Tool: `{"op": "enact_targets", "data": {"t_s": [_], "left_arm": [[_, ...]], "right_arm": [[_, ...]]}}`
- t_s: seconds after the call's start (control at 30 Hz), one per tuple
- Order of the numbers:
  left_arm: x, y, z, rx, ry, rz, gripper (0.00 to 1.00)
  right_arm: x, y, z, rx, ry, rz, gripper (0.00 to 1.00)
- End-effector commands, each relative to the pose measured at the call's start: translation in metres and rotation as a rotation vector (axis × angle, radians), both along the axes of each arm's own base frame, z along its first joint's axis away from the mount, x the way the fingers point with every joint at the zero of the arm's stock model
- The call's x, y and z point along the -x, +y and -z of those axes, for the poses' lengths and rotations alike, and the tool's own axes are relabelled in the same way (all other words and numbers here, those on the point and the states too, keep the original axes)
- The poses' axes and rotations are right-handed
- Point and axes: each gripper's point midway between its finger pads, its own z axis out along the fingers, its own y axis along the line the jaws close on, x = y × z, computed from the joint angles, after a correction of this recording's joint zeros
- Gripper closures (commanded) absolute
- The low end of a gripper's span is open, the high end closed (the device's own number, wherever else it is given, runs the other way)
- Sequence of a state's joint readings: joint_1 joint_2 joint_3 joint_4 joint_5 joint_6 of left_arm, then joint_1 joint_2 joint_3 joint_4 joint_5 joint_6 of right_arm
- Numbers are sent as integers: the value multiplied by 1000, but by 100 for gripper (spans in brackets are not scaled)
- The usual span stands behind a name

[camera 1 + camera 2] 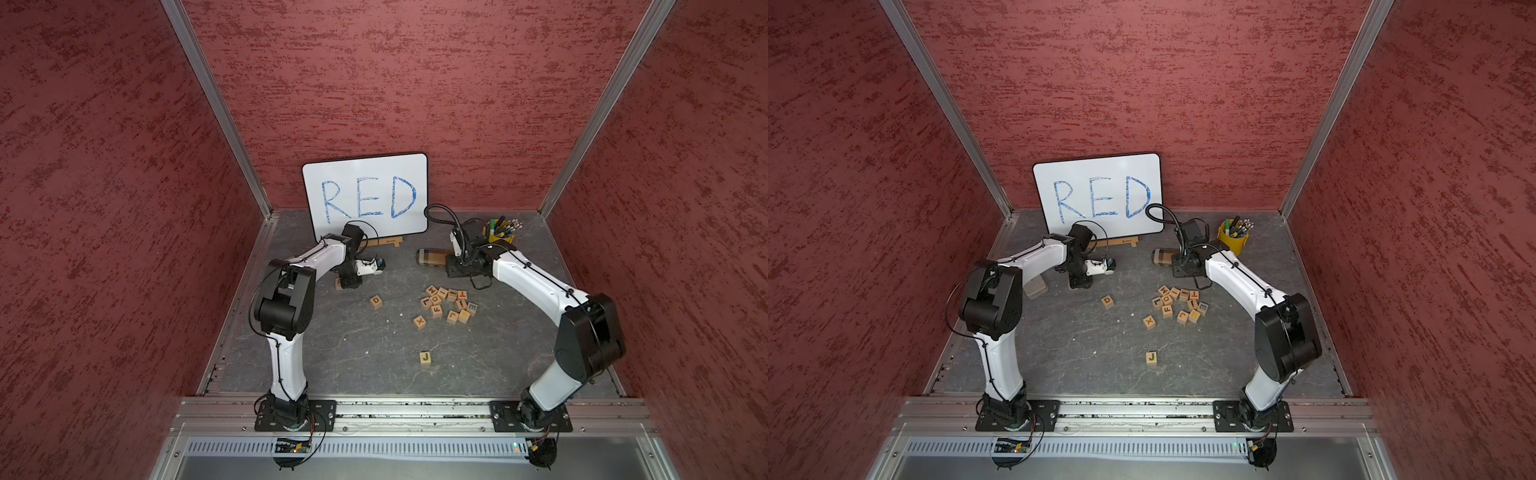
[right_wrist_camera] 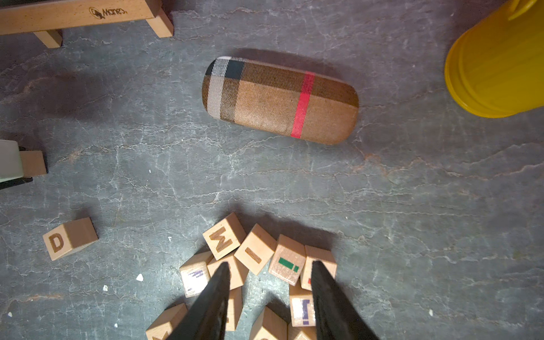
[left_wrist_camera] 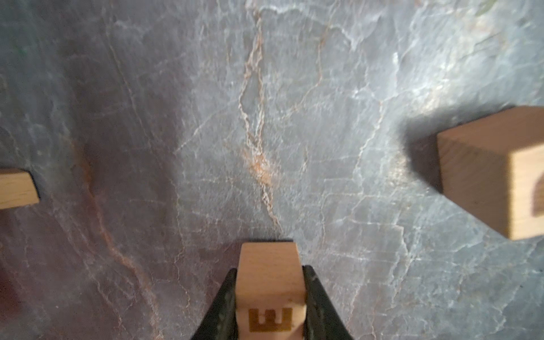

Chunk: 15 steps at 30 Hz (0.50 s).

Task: Assemble the uppercase word "red" with letter blocks
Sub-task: Place the letter block at the center of the board.

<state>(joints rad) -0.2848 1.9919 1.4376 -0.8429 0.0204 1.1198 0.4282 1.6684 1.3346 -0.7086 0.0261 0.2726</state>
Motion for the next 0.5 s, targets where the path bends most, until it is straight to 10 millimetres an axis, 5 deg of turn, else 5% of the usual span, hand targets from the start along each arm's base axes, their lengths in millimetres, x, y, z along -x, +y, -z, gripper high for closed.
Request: {"op": "enact_targets", "data": {"t_s": [0.0, 0.17, 0.47], "left_arm": [[-5, -5, 5, 10, -1, 21, 78], [-5, -2, 6, 12, -12, 14, 60], [-11, -6, -20, 34, -69, -8, 26]], "right_arm": [[-5, 0, -6, -15, -6, 13, 53], [-5, 0, -6, -17, -9, 15, 53], [-1, -2, -13, -35, -29, 18, 53]]}}
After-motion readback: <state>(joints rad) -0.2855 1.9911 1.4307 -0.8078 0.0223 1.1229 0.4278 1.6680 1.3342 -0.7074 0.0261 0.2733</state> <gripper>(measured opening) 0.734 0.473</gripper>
